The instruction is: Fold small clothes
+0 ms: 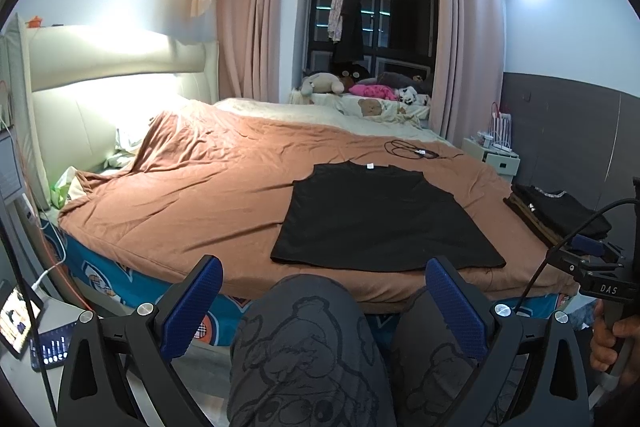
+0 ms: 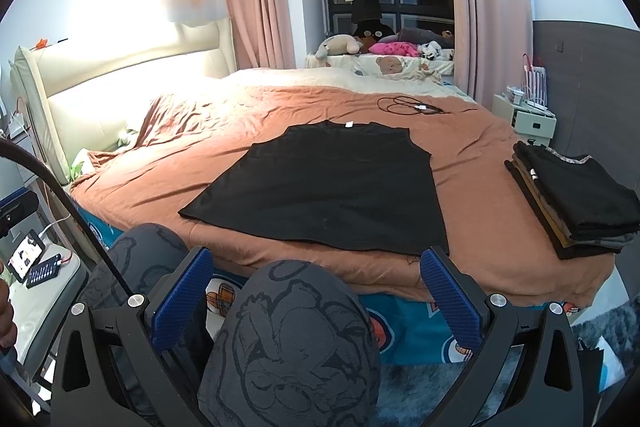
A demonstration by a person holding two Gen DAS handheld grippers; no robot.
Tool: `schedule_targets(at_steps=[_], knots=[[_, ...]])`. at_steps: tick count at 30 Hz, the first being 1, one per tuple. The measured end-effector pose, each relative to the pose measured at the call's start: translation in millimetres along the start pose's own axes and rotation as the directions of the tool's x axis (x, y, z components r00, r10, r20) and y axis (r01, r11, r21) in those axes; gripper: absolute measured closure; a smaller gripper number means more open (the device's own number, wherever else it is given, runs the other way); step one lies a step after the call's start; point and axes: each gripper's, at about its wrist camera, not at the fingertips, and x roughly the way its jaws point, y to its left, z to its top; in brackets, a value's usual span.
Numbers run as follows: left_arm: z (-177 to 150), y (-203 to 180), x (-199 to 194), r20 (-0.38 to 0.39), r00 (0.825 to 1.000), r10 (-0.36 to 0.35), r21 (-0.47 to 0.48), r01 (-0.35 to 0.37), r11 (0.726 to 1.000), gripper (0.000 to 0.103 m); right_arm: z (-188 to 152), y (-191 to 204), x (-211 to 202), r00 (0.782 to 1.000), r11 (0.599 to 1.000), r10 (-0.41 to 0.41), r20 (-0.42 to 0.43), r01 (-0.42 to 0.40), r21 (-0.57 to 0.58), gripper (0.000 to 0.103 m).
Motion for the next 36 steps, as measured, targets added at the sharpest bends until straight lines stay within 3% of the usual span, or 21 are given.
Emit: schedule_targets(at_steps=[23, 36], knots=[[10.0, 2.7, -12.2, -0.003, 1.000, -0.009, -0.007, 0.009, 1.000, 0.001, 2.6, -1.3, -18.9, 1.000, 0.999, -0.027, 0.015, 0.027, 0.024, 0.000], [14.6, 9.4, 24.5, -0.053, 0.998, -0.032, -0.030, 0.030, 0.999, 0.001, 18.0, -9.3, 7.2, 0.996, 0.995, -0.088, 0.001, 0.087, 0.050, 0.000]])
